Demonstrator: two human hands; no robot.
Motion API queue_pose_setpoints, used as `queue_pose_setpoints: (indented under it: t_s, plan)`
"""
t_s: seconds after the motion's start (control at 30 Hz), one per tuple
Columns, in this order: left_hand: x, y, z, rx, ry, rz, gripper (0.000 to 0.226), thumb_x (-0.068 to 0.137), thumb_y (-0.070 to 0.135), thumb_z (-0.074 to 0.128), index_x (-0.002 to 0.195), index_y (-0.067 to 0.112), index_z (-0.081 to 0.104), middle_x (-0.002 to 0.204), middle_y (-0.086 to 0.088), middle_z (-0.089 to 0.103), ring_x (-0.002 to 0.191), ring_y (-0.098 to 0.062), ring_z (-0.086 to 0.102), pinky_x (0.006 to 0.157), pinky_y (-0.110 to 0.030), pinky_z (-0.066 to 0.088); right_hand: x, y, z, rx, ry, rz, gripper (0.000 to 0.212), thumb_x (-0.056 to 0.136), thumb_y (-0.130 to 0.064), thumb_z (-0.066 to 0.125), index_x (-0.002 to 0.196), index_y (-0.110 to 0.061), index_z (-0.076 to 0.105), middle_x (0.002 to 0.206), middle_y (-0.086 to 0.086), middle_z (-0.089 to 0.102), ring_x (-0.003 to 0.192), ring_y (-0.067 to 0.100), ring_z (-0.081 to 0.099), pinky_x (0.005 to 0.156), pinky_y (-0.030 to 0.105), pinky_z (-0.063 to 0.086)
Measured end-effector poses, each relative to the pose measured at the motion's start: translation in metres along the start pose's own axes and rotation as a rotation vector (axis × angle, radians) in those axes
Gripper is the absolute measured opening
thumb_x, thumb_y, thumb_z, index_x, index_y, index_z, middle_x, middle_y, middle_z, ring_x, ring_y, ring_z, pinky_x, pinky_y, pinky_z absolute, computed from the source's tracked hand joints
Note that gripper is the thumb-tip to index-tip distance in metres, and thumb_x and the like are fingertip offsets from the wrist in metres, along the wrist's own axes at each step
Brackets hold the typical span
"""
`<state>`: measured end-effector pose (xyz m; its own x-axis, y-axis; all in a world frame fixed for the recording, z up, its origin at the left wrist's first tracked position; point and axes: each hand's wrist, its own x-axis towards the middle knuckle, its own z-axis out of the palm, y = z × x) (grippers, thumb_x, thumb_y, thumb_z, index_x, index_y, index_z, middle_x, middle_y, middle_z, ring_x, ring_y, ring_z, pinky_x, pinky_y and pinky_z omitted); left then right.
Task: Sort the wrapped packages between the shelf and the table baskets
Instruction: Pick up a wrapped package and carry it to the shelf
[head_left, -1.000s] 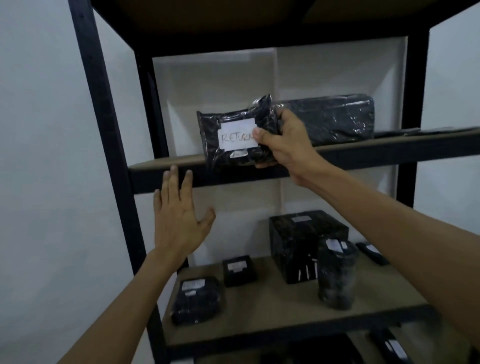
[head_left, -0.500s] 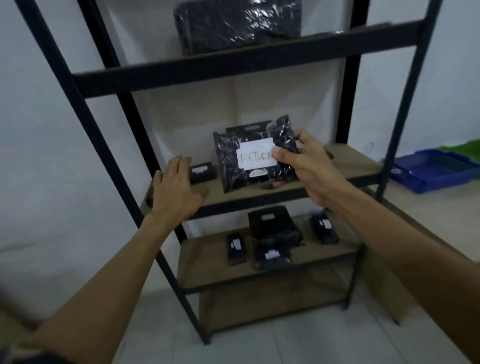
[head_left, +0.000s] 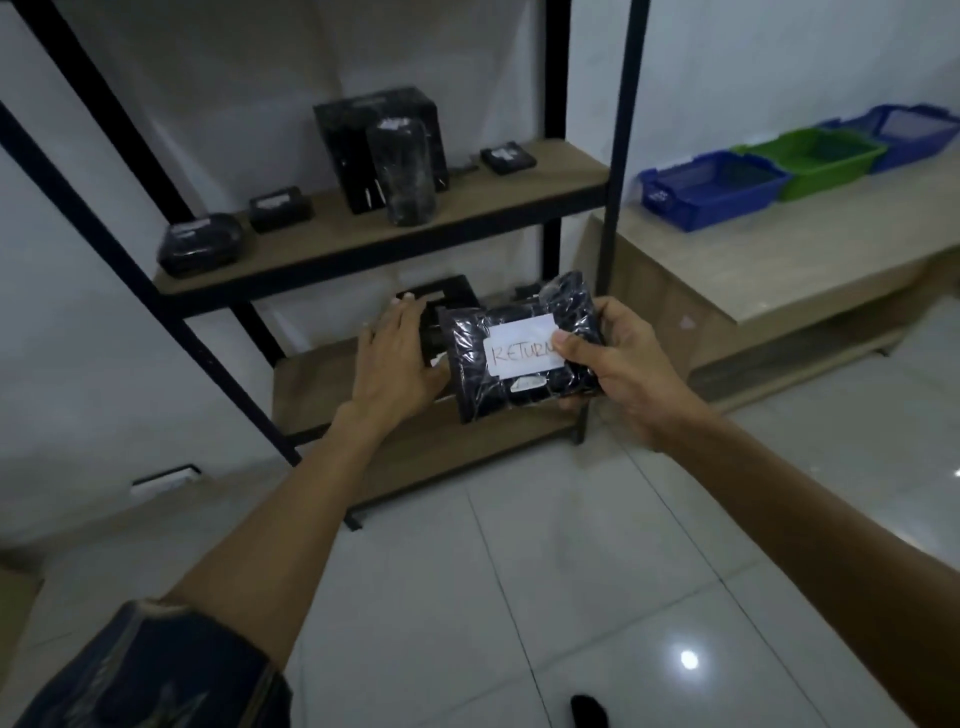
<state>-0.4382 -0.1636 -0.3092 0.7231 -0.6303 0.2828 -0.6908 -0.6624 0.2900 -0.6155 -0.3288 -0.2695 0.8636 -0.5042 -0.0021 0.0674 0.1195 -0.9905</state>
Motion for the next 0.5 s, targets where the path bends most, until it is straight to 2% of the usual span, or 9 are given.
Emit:
queue_pose_setpoints:
  t_s: [0.1, 0.17, 0.23, 0.37, 0.5]
  plan:
    - [-0.011, 0.037, 0.019, -0.04, -0.022, -0.037, 0.081, 0.084, 0.03, 0.07, 0.149, 0.007, 0.027, 0.157, -0.012, 0.025, 0.147, -0.026, 0.017, 0.119, -0.05, 0.013, -0.025, 0.006, -0.034, 0.001, 0.008, 0.026, 0.022, 0.089, -0.003, 0.06, 0.107, -0.008, 0.049, 0.086, 0.003, 0.065, 0.066, 0.018, 0.064, 0.046, 0.035, 0.055]
    - [-0.015, 0.067, 0.028, -0.038, -0.039, -0.039, 0.081, 0.086, 0.03, 0.068, 0.15, 0.008, 0.023, 0.159, -0.01, 0.02, 0.148, -0.023, 0.012, 0.12, -0.048, 0.009, -0.038, 0.008, -0.059, 0.033, 0.012, 0.038, 0.018, 0.089, -0.003, 0.06, 0.102, -0.011, 0.05, 0.088, 0.006, 0.065, 0.067, 0.021, 0.064, 0.043, 0.034, 0.054]
    - [-0.015, 0.098, 0.039, -0.051, -0.057, -0.033, 0.079, 0.088, 0.027, 0.066, 0.151, 0.008, 0.022, 0.16, -0.009, 0.018, 0.149, -0.022, 0.01, 0.121, -0.046, 0.006, -0.048, 0.008, -0.088, 0.034, 0.032, 0.046, 0.021, 0.089, -0.004, 0.061, 0.105, -0.01, 0.05, 0.091, 0.007, 0.065, 0.068, 0.025, 0.064, 0.04, 0.033, 0.053]
    - [-0.007, 0.162, 0.067, -0.083, -0.057, -0.025, 0.082, 0.085, 0.025, 0.069, 0.151, 0.009, 0.022, 0.16, -0.008, 0.017, 0.149, -0.021, 0.009, 0.121, -0.046, 0.005, -0.061, 0.007, -0.156, 0.007, 0.075, 0.052, 0.023, 0.089, -0.005, 0.062, 0.107, -0.01, 0.05, 0.093, 0.006, 0.065, 0.069, 0.029, 0.062, 0.043, 0.034, 0.052]
    - [0.012, 0.221, 0.104, -0.125, -0.072, -0.068, 0.08, 0.087, 0.033, 0.067, 0.151, 0.01, 0.024, 0.16, -0.009, 0.02, 0.148, -0.022, 0.012, 0.121, -0.047, 0.008, -0.07, 0.003, -0.234, -0.003, 0.082, 0.076, 0.023, 0.089, -0.005, 0.061, 0.108, -0.01, 0.049, 0.093, 0.005, 0.065, 0.066, 0.02, 0.064, 0.04, 0.029, 0.052]
